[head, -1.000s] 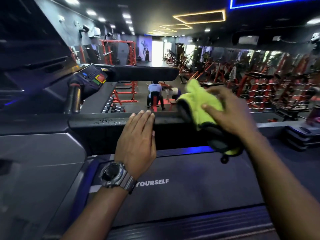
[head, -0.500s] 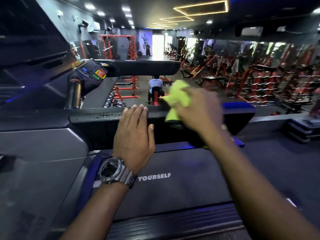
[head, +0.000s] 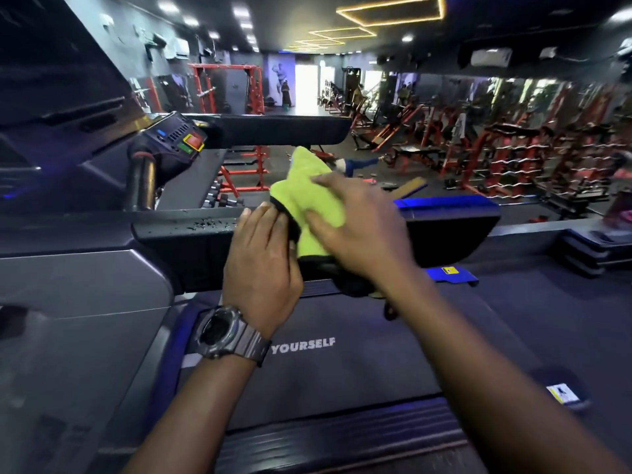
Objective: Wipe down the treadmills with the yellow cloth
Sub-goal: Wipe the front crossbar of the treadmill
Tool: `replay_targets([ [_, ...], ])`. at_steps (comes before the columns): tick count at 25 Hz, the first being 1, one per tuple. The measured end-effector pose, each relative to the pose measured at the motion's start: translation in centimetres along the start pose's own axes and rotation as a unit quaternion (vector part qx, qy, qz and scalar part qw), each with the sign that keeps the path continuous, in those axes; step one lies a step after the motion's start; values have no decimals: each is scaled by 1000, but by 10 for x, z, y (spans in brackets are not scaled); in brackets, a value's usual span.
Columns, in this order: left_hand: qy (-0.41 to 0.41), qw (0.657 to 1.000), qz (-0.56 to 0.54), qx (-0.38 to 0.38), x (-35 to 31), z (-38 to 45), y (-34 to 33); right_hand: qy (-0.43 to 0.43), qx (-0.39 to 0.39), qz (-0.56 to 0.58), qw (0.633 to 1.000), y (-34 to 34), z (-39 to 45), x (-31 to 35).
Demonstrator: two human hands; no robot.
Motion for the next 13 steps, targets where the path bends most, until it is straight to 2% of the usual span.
replay_targets([
  [1, -3, 1000, 10, 4, 1, 0, 1, -16, 8, 6, 1000, 14, -2, -21],
  [3, -13, 1000, 19, 20, 1, 2, 0, -138, -33, -37, 989, 41, -4, -65],
  [4, -10, 999, 20, 25, 2, 3, 0, -174, -44, -63, 982, 37, -4, -66],
  [5, -9, 999, 17, 28, 1, 4, 0, -152, -54, -82, 983, 26, 0, -52],
  [7, -10, 1000, -9, 28, 0, 4, 0, -38, -29, -58, 997, -4, 0, 2],
  [9, -3, 1000, -19, 9, 6, 0, 6, -16, -16, -7, 1000, 0, -3, -9],
  [11, 7, 1000, 0, -14, 12, -2, 14, -108, -46, -24, 993, 33, -7, -63],
  [13, 8, 1000, 19, -19, 18, -1, 17, -167, -87, -66, 980, 33, -9, -68],
])
Point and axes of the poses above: each hand's wrist, its own z-axis towards the middle knuckle, its own y-axis out of the back of the hand, x = y × z, the point moved 3 cm from there along z, towards the middle knuckle, and after that the axes turned 11 degrees about y, right-handed, at the moved point
